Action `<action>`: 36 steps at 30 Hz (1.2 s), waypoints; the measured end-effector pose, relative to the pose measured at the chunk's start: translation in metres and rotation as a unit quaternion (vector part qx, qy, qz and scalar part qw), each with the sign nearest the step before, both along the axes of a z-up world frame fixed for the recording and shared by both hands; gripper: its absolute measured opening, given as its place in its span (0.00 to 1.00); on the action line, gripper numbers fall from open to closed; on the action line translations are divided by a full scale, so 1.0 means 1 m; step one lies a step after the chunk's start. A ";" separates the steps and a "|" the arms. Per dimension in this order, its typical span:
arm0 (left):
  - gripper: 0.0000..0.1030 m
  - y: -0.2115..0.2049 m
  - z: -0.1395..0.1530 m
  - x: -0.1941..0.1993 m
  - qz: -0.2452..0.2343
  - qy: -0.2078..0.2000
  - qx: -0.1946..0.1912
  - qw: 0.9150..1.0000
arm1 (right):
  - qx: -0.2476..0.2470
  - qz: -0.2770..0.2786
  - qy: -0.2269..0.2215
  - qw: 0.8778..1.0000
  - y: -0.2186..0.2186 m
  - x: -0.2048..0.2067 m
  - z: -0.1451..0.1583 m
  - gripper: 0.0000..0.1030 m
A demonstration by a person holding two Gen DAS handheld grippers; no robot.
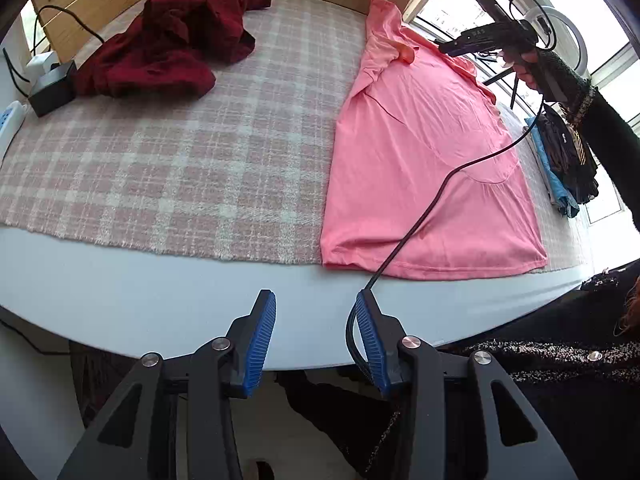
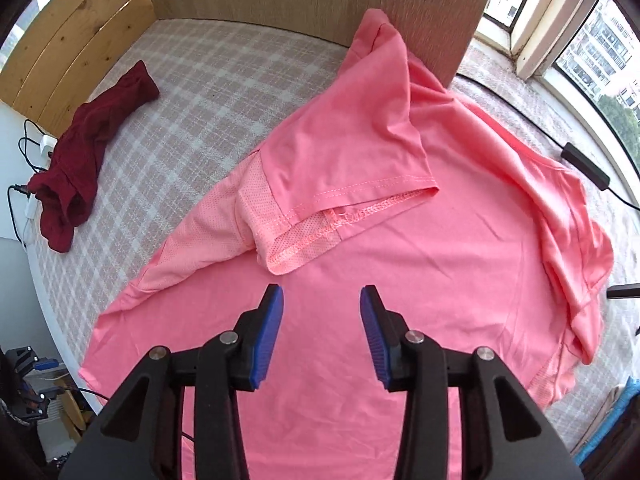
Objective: Fold clothes
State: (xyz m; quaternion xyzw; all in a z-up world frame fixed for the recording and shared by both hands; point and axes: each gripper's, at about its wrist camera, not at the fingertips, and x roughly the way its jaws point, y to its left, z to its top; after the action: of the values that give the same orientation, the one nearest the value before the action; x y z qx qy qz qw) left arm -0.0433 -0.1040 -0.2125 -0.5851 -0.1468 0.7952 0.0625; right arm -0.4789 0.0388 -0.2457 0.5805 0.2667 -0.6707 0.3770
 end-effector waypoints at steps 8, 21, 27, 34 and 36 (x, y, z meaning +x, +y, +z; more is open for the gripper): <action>0.39 0.045 -0.024 -0.038 0.035 0.015 -0.027 0.999 | -0.009 0.110 0.065 0.992 -0.003 0.010 0.002 0.38; 0.17 0.053 -0.035 -0.051 0.101 -0.008 -0.040 0.994 | -0.005 0.248 0.095 0.964 -0.004 0.009 -0.006 0.39; 0.03 0.058 -0.042 -0.053 0.100 -0.020 -0.045 0.994 | -0.008 0.330 0.081 0.940 -0.039 0.048 -0.037 0.43; 0.02 0.060 -0.037 -0.053 0.104 -0.023 -0.049 0.993 | 0.008 0.356 0.072 0.932 -0.070 0.046 -0.055 0.04; 0.02 0.066 -0.028 -0.050 0.098 -0.016 -0.042 0.994 | -0.001 0.358 0.071 0.931 -0.075 0.039 -0.046 0.04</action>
State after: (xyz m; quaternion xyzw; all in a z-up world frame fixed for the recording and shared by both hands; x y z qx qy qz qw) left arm -0.0929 -0.0385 -0.2404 -0.5824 -0.1702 0.7938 -0.0425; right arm -0.4402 -0.0365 -0.2915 0.3969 0.4822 -0.5307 0.5730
